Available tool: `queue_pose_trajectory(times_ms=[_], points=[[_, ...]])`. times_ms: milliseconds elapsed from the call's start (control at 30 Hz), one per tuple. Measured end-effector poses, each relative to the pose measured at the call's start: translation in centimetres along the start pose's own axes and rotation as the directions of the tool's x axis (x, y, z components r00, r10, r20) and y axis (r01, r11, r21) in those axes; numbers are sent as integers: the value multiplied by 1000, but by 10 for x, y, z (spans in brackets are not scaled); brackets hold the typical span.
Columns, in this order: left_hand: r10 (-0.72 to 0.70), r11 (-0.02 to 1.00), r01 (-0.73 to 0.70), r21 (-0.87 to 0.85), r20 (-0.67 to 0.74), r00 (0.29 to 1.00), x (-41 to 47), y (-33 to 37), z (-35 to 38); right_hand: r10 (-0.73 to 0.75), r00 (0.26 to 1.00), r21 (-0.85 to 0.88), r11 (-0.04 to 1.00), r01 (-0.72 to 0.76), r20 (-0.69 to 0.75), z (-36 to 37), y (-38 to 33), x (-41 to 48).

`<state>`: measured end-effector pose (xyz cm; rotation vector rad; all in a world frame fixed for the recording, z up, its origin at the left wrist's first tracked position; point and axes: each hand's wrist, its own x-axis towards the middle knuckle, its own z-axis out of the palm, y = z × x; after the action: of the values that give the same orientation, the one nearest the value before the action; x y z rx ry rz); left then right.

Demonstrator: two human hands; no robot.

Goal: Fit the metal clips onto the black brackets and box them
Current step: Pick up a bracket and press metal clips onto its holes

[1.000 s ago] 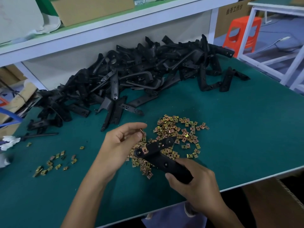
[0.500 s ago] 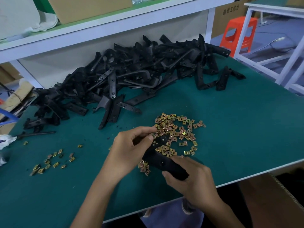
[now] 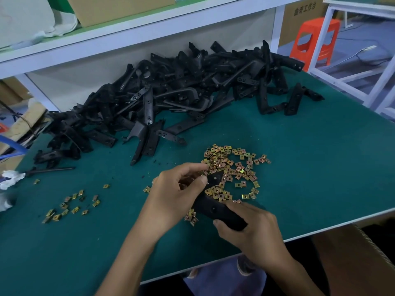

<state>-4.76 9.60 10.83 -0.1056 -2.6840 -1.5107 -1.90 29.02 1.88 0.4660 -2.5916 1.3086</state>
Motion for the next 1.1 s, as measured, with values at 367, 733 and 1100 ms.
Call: queue_pose_trajectory(times_ms=[367,733,1100], points=[[-1,999,1,-36,-11,1000,-3,-6,3,19,1000,1,1000,-19,9,-1,-1,1],[40,992,-33,123,-53,998,-12,-7,13,22,1000,4,1000,-22,-5,0,-1,2],[235,911,-173,374,-128,963,-6,1,21,147,986,67,988,-141,-80,-4,-3,-4]])
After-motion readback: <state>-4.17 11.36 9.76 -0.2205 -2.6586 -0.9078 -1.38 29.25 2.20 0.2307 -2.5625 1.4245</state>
